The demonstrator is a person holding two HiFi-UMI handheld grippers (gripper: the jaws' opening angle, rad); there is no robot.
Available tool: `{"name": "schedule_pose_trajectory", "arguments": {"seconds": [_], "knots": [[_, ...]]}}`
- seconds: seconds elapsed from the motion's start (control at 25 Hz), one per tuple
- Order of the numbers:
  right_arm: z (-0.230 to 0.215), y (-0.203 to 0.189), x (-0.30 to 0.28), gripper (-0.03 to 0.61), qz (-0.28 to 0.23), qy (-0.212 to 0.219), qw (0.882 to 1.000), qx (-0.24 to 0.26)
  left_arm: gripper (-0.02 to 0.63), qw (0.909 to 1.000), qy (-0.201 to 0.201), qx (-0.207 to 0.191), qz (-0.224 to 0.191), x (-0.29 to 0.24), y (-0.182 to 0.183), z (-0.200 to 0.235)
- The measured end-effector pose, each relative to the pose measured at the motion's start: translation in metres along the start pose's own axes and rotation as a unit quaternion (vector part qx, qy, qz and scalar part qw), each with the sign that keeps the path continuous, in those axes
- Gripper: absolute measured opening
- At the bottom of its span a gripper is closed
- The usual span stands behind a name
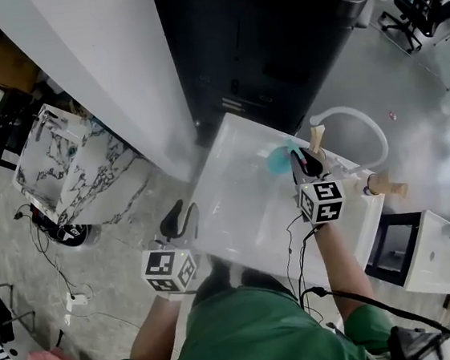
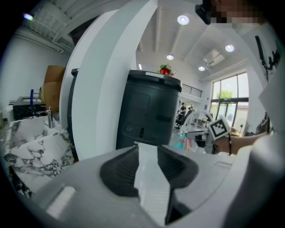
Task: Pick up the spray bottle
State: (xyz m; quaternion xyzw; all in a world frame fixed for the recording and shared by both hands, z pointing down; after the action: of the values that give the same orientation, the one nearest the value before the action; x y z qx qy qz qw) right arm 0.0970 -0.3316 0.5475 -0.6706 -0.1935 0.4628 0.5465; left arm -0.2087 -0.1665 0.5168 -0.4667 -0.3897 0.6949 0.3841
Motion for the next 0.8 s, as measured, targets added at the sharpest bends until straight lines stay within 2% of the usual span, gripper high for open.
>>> {"name": "schedule_pose_trajectory", "arguments": {"seconds": [0.8], "knots": [[0.015, 0.022, 0.096, 0.063, 0.004, 0.045, 0.999, 0.021, 0.118, 0.9984, -0.05, -0.009, -0.024, 0.009, 0.023, -0.044]]}}
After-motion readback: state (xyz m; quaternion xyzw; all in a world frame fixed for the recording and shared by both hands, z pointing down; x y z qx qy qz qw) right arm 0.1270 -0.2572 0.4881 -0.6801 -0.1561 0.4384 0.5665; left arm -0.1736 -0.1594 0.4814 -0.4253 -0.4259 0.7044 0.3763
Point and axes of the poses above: the fingertips, and each gripper's own axes: x backward along the fingers, z to its left, y out of its top, the point moved 8 cm from there along x, backward along the fingers, and after that the axes turned 3 degrees about x, right-handed, at the moved point
